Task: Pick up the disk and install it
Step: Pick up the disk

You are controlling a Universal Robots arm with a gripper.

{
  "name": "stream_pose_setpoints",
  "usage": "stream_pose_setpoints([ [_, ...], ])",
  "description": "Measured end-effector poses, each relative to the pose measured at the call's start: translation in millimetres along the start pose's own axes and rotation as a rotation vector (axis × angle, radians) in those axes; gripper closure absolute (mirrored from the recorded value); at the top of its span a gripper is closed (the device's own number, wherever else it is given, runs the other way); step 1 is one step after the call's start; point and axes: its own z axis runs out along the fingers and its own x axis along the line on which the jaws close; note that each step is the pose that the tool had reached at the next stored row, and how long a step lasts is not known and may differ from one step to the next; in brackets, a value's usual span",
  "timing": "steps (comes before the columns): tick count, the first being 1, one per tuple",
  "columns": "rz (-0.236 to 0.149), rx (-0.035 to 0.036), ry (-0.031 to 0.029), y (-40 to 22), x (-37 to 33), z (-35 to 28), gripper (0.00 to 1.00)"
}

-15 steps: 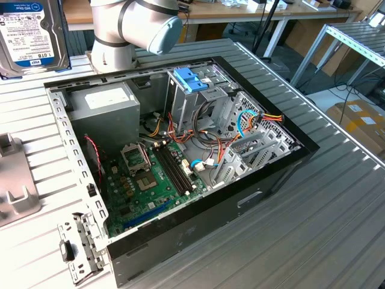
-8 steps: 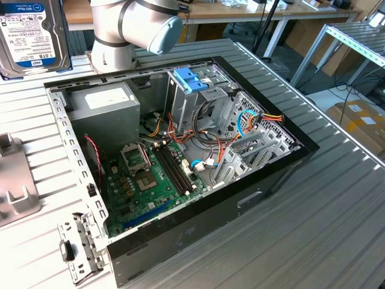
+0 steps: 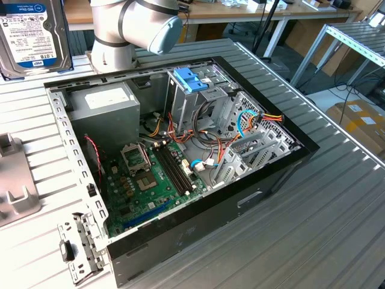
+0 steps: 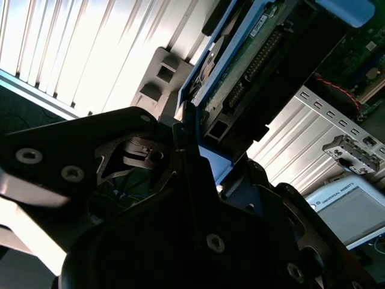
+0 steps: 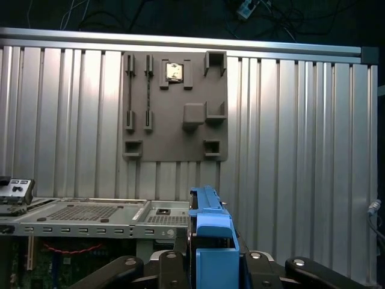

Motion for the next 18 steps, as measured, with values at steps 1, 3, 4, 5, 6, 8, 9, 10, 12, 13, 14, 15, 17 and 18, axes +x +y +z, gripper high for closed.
stream_pose_setpoints([
  [1, 0.0, 0.0, 0.0, -0.2, 0.2, 0.0, 0.63],
  [3, 0.0, 0.0, 0.0, -0.5, 0.7, -0.1, 0.63],
  [4, 0.0, -0.0001, 0.0, -0.8, 1.0, -0.1, 0.63],
  [5, 0.0, 0.0, 0.0, -1.0, 1.3, -0.1, 0.63],
  [6, 0.0, 0.0, 0.0, -1.2, 1.5, -0.1, 0.63],
  [8, 0.0, 0.0, 0.0, -1.9, 2.3, -0.2, 0.63],
  [9, 0.0, 0.0, 0.0, -2.1, 2.5, -0.2, 0.63],
  [10, 0.0, 0.0, 0.0, -2.3, 2.8, -0.2, 0.63],
  [12, 0.0, 0.0, 0.0, -2.8, 3.2, -0.3, 0.63],
  [13, 0.0, 0.0, 0.0, -2.9, 3.5, -0.3, 0.63],
  [14, 0.0, 0.0, 0.0, -3.2, 3.8, -0.3, 0.63],
  [15, 0.0, 0.0, 0.0, -3.4, 4.0, -0.3, 0.63],
  [17, 0.0, 0.0, 0.0, -3.8, 4.4, -0.3, 0.63],
  [18, 0.0, 0.0001, 0.0, -4.1, 4.8, -0.3, 0.63],
])
